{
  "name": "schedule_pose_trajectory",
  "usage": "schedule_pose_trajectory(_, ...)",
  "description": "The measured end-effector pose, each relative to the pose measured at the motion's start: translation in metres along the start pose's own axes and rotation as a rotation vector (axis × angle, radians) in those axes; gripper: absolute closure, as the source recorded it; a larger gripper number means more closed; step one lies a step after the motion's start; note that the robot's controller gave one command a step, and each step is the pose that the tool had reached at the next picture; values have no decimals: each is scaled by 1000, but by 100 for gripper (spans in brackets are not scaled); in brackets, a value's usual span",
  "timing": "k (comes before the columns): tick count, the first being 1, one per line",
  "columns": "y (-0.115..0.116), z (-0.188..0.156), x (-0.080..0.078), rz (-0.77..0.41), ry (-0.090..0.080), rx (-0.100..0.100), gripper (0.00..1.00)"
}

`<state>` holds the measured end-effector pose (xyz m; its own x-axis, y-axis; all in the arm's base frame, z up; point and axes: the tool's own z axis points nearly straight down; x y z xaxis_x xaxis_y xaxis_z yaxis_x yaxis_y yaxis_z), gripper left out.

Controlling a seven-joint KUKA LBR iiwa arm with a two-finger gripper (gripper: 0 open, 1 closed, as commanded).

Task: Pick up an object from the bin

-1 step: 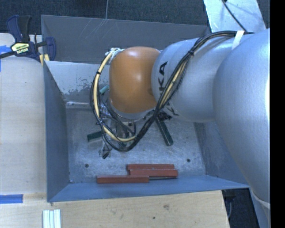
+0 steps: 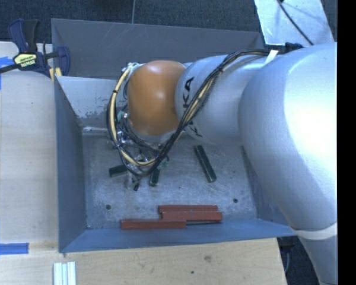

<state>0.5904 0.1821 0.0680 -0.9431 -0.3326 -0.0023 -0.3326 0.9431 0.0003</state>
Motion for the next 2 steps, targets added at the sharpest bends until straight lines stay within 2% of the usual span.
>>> schedule_pose_trajectory(1,0,-3,-1,1,-4,0,100)
schedule_pose_trajectory(2,-36,-193,6,13,-11,2,100)
